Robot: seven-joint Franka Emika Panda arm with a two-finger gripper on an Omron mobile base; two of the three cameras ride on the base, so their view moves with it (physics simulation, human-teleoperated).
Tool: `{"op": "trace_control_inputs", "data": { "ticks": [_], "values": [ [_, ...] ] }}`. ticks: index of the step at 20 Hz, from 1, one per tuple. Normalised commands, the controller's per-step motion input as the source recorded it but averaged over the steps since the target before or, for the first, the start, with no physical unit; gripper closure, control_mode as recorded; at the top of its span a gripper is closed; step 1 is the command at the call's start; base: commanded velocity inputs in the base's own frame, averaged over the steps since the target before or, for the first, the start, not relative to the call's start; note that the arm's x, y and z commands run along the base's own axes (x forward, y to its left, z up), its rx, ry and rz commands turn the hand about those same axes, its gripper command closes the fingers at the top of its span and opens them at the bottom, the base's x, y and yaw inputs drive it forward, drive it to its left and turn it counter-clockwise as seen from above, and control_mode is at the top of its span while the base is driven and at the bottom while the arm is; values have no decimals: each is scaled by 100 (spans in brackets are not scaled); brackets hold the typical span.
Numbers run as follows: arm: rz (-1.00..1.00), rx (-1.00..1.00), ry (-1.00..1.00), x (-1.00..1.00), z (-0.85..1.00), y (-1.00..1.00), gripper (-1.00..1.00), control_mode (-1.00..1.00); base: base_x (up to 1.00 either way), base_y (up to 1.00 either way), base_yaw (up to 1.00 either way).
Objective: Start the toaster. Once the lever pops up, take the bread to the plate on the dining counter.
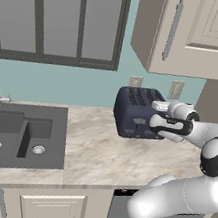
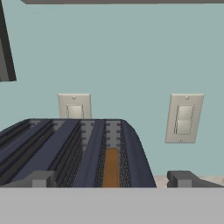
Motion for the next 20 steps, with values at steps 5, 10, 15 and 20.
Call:
{"op": "trace_control_inputs", "data": {
  "ticks": [5, 10, 15, 20],
  "values": [
    [0, 0, 0, 0, 0, 0, -100, -100, 0, 0, 0],
    [0, 0, 0, 0, 0, 0, -100, -100, 0, 0, 0],
    [0, 0, 0, 0, 0, 0, -100, -100, 0, 0, 0],
    [0, 0, 0, 0, 0, 0, -100, -100, 0, 0, 0]
  ]
}}
